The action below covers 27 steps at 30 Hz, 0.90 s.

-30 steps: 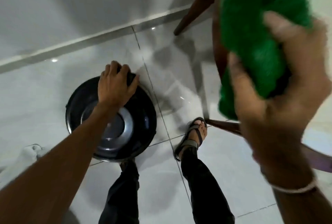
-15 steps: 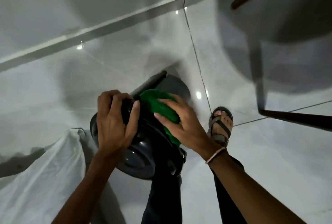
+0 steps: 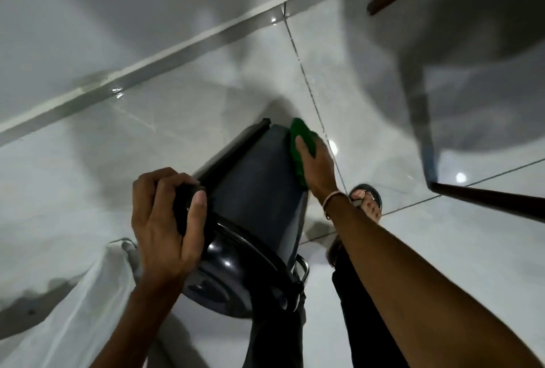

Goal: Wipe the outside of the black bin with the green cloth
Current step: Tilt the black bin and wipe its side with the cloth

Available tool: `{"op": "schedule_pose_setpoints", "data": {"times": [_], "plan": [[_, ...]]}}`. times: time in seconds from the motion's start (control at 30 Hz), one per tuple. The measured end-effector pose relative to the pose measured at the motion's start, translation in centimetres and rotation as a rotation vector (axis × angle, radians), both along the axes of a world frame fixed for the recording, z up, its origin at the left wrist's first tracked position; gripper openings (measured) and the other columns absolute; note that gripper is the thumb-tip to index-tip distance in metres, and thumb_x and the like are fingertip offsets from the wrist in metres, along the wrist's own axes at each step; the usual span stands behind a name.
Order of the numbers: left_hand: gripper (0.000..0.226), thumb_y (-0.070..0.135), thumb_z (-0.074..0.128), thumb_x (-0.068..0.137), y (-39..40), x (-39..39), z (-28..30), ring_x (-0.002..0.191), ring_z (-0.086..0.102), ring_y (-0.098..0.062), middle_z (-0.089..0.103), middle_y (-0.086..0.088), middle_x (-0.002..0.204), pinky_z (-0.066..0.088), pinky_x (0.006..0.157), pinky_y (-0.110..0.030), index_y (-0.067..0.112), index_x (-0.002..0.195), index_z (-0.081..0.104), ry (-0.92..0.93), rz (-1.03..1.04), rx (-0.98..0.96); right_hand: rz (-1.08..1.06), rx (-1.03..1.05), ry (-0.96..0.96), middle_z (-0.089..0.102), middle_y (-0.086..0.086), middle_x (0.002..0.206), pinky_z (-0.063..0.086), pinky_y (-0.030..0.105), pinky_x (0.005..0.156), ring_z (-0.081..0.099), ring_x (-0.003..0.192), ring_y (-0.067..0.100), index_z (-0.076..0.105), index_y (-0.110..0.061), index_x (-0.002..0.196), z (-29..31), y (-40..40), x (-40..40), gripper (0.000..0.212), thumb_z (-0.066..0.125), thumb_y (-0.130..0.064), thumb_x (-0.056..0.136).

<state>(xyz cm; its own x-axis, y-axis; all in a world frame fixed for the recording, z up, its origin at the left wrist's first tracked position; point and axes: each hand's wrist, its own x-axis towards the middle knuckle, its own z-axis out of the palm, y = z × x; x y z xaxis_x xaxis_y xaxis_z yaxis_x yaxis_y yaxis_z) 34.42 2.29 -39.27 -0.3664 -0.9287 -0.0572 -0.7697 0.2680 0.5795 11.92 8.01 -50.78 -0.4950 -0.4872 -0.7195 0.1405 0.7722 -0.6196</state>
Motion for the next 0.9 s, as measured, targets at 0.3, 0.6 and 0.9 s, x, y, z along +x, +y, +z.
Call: {"op": "schedule_pose_setpoints", "data": {"times": [0.3, 0.6, 0.9], "plan": [[0.049, 0.038, 0.041, 0.111, -0.6, 2.7, -0.8, 0.113, 0.05, -0.007, 0.06, -0.007, 0.108, 0.037, 0.102, -0.022, -0.003, 0.099, 0.066, 0.031, -0.139, -0.061, 0.603, -0.603, 0.205, 0.039, 0.01, 0.169, 0.019, 0.047, 0.133, 0.03, 0.161, 0.02, 0.059, -0.025, 0.141, 3.1, 4.9, 6.2, 0.044, 0.046, -0.049, 0.107], [0.044, 0.033, 0.04, 0.11, -0.1, 3.1, -1.2, 0.101, 0.05, -0.019, 0.058, -0.004, 0.1, 0.037, 0.093, -0.019, -0.001, 0.099, 0.065, -0.021, 0.064, -0.094, 0.285, -0.461, 0.079, 0.046, 0.01, 0.164, 0.028, 0.045, 0.129, 0.04, 0.156, 0.027, 0.065, -0.02, 0.137, 3.7, 3.1, 7.0, 0.039, 0.054, -0.04, 0.105], [0.037, 0.029, 0.038, 0.112, 1.1, 5.0, -1.8, 0.1, 0.055, -0.023, 0.057, 0.012, 0.096, 0.041, 0.089, -0.032, 0.003, 0.104, 0.063, 0.001, 0.204, -0.117, -0.466, 0.011, -0.211, 0.052, 0.014, 0.159, 0.04, 0.05, 0.125, 0.049, 0.148, 0.033, 0.049, -0.022, 0.154, -2.5, 4.9, 4.8, 0.046, 0.046, -0.04, 0.111]]}}
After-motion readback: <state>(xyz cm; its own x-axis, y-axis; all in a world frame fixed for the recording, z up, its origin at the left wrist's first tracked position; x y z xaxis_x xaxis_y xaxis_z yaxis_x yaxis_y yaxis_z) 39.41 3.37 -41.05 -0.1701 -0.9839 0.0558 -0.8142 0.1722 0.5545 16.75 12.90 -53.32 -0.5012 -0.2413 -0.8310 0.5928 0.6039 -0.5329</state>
